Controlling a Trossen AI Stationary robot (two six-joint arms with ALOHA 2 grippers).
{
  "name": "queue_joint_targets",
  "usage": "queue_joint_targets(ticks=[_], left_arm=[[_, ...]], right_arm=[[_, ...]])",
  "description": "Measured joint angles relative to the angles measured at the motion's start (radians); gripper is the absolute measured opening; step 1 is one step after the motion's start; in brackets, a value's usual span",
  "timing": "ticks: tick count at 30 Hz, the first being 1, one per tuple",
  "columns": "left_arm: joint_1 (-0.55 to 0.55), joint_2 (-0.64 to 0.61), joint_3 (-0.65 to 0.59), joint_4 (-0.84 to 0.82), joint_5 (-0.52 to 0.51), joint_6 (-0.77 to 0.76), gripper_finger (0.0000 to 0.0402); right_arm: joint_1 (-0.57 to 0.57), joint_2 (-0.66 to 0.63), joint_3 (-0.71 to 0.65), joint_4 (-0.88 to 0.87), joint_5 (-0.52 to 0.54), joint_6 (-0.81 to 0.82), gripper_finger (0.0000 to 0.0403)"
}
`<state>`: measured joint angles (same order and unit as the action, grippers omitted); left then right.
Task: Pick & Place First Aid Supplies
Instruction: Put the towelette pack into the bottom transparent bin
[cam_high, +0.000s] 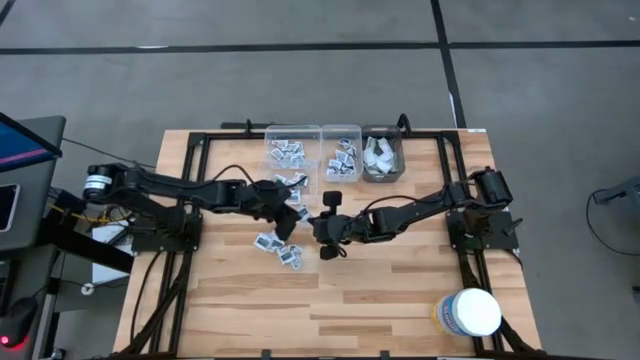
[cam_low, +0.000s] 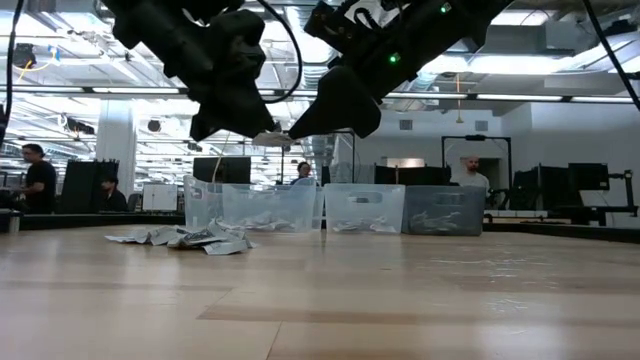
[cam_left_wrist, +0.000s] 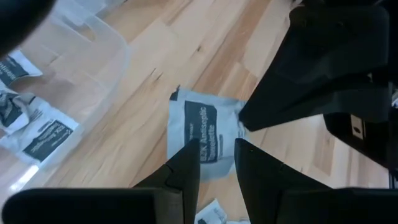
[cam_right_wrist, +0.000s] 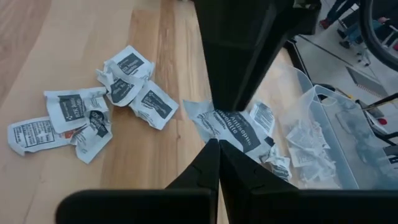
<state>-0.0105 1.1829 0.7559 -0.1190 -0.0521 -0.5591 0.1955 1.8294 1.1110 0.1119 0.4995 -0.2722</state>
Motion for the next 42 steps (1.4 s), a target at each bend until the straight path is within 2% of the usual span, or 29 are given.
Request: queue_joint_targets(ticks=[8, 15, 24, 26, 29, 33, 37, 42], left_arm=[[0.0, -0.01, 0.0, 0.011, 0.0, 0.007, 0.0099], [-0.008, -0.043, 0.0, 0.018, 0.0, 0.182, 0.0099], [0.009, -0.056, 0.0, 0.015, -0.033, 0.185, 0.0099], [0.023, -0.056, 0.0, 0.015, -0.052, 0.149, 0.0099], [0.061, -0.056, 0.0, 0.015, -0.048, 0.015, 0.0099], [0.119, -0.056, 0.0, 0.015, 0.051, -0.141, 0.0099], [0.15, -0.056, 0.0, 0.015, 0.156, -0.206, 0.0099], [0.153, -0.056, 0.0, 0.015, 0.177, -0.233, 0.0099]], right_arm=[[0.001, 0.0, 0.0, -0.004, 0.0, 0.001, 0.0], [0.001, 0.0, 0.0, -0.008, 0.0, 0.003, 0.0], [0.006, 0.0, 0.0, -0.008, 0.0, 0.011, 0.0], [0.007, 0.0, 0.0, -0.008, 0.0, 0.011, 0.0], [0.008, 0.0, 0.0, -0.008, 0.0, 0.011, 0.0], [0.011, 0.0, 0.0, -0.008, 0.002, 0.011, 0.0], [0.017, 0.0, 0.0, -0.008, 0.023, 0.011, 0.0], [0.018, 0.0, 0.0, -0.008, 0.046, 0.011, 0.0]])
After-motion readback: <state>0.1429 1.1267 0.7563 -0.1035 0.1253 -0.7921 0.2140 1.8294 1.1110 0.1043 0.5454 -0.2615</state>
